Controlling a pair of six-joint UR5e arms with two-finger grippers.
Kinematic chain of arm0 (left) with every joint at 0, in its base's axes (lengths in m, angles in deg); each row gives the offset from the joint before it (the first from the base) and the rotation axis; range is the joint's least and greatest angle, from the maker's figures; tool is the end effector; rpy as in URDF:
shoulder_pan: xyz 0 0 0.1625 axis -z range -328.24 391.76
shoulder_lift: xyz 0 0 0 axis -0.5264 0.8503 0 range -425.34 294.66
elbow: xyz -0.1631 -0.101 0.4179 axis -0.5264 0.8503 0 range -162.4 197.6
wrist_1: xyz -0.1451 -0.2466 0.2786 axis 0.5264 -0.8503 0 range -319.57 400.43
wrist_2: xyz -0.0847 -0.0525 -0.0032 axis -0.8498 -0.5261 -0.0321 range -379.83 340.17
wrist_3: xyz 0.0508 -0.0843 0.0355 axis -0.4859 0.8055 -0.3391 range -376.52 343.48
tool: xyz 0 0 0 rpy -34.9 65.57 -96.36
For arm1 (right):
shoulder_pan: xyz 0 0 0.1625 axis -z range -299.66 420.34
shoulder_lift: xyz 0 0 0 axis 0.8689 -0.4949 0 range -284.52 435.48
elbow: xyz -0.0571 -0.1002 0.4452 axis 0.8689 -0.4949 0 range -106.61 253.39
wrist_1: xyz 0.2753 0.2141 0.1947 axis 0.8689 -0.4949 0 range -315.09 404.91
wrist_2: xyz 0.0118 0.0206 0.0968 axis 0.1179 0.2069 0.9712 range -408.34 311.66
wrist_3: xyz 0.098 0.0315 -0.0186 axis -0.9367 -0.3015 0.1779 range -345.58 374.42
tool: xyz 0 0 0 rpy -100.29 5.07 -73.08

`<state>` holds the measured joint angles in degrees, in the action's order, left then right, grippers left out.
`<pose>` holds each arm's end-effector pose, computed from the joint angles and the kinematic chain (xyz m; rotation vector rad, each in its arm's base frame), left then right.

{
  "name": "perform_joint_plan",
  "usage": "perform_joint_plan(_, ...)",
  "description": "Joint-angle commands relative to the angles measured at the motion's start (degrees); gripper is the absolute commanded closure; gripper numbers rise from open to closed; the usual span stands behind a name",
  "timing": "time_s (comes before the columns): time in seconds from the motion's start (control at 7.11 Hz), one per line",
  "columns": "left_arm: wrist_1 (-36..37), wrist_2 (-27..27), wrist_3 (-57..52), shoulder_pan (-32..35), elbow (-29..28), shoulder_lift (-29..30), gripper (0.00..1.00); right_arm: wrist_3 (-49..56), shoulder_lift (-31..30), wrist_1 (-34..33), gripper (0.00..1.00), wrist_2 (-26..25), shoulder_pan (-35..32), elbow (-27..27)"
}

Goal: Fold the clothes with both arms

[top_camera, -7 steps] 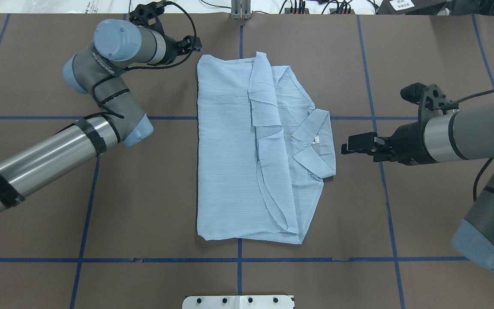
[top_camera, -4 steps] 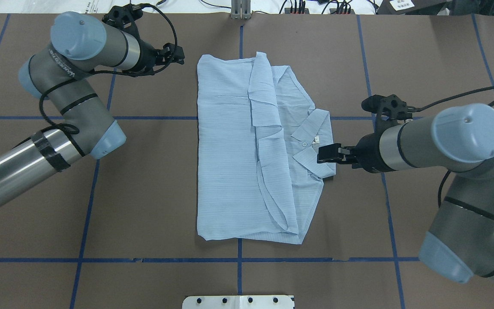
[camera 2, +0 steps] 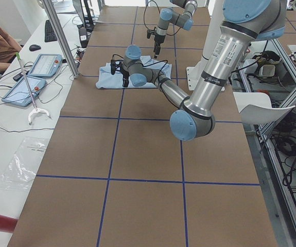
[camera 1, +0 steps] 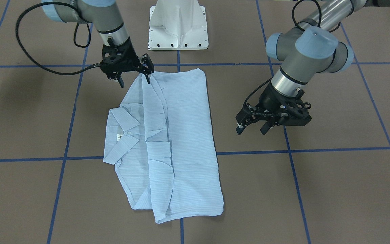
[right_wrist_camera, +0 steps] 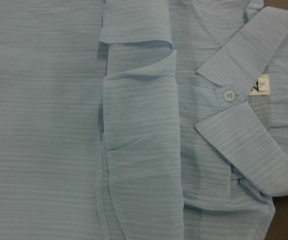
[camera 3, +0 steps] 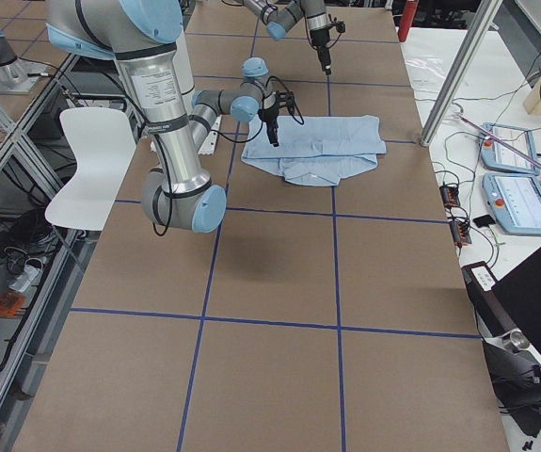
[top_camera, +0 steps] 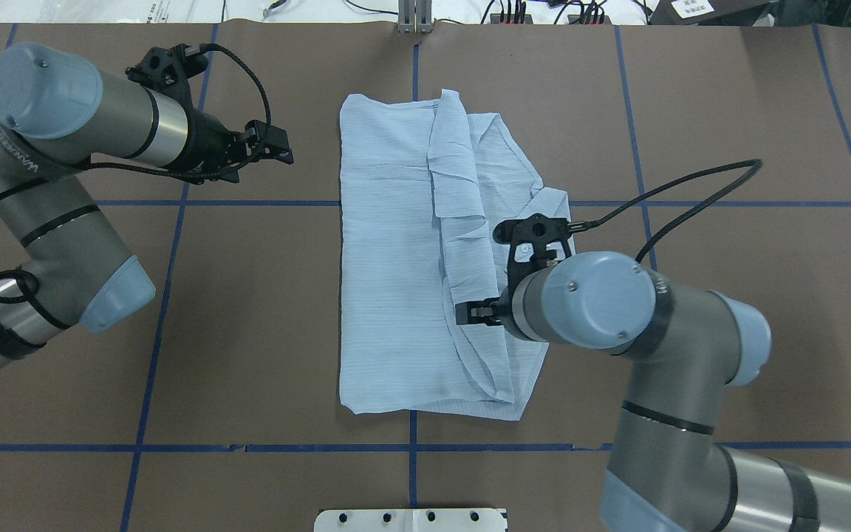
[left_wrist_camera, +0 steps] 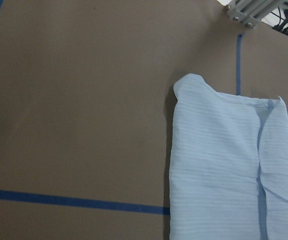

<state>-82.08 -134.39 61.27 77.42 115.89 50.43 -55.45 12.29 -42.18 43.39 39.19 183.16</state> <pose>0.3822 -0.5197 0.3121 0.2214 1.1840 -0.2631 -0.5224 -0.3416 0.2916 0.2780 -0.8182 0.0034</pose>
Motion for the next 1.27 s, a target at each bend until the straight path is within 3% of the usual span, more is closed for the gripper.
perform_joint_plan(0.0, 0.2, -0.7, 1.9, -2.3, 1.6, -0.9, 0.0, 5.8, 2.0, -1.1, 0.0, -3.6, 3.0, -5.5)
perform_joint_plan(1.12, 0.1, -0.4, 3.3, -4.4, 0.5, -0.5, 0.0, 9.2, 2.1, -3.3, 0.0, -4.7, 6.4, -6.8)
